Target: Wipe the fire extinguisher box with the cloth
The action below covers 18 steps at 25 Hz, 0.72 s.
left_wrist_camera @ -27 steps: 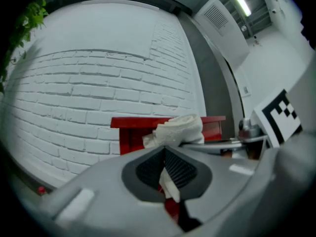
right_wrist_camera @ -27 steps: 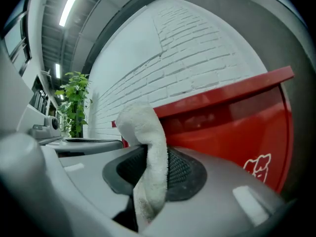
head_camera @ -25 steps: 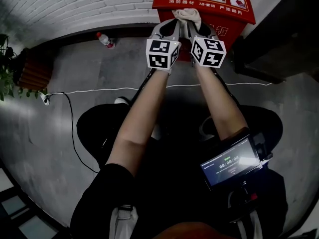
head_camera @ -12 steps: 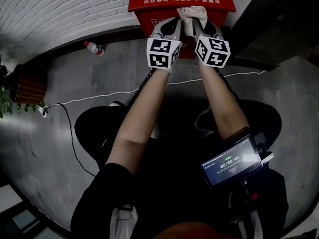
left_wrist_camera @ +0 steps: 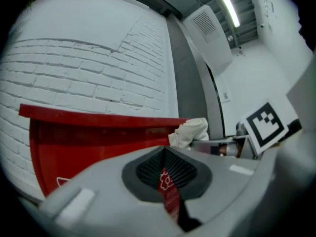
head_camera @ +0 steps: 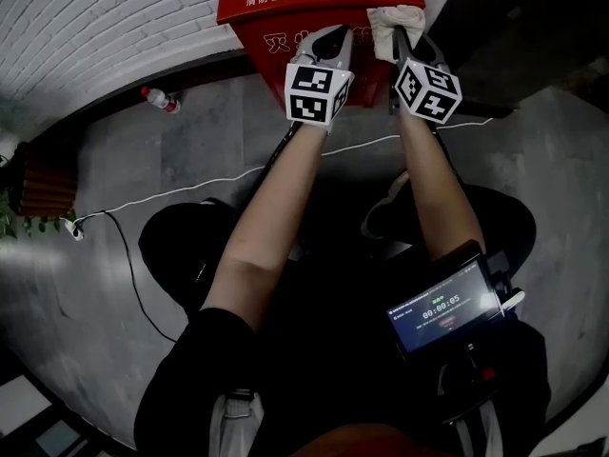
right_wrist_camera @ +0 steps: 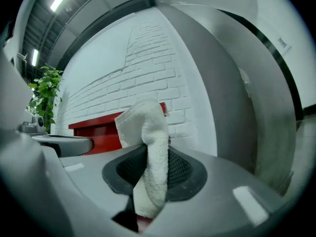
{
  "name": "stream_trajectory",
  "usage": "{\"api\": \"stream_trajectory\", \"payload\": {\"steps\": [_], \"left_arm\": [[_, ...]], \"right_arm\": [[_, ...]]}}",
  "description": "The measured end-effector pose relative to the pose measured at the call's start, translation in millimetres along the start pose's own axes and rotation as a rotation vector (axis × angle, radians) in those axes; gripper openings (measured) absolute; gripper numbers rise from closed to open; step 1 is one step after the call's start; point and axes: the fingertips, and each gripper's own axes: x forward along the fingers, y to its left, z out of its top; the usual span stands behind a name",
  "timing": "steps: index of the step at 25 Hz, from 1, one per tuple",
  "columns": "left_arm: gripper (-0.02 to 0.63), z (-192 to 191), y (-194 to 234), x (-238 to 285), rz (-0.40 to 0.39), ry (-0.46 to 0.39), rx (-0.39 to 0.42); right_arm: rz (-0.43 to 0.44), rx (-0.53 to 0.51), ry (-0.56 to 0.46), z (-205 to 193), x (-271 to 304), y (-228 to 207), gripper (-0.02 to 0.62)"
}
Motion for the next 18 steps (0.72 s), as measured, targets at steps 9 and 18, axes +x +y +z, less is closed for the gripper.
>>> {"api": "stream_trajectory", "payload": {"steps": [9, 18], "left_arm": [[0.0, -3, 1, -17, 0.003, -0.002, 0.002], [0.0, -47, 66, -81, 0.122, 0.016, -0.035]], "right_arm": [[0.054, 0.085, -0.057, -1, -25, 3, 0.094], [0.311, 0.001, -0.108, -31, -30, 133, 0.094]]}}
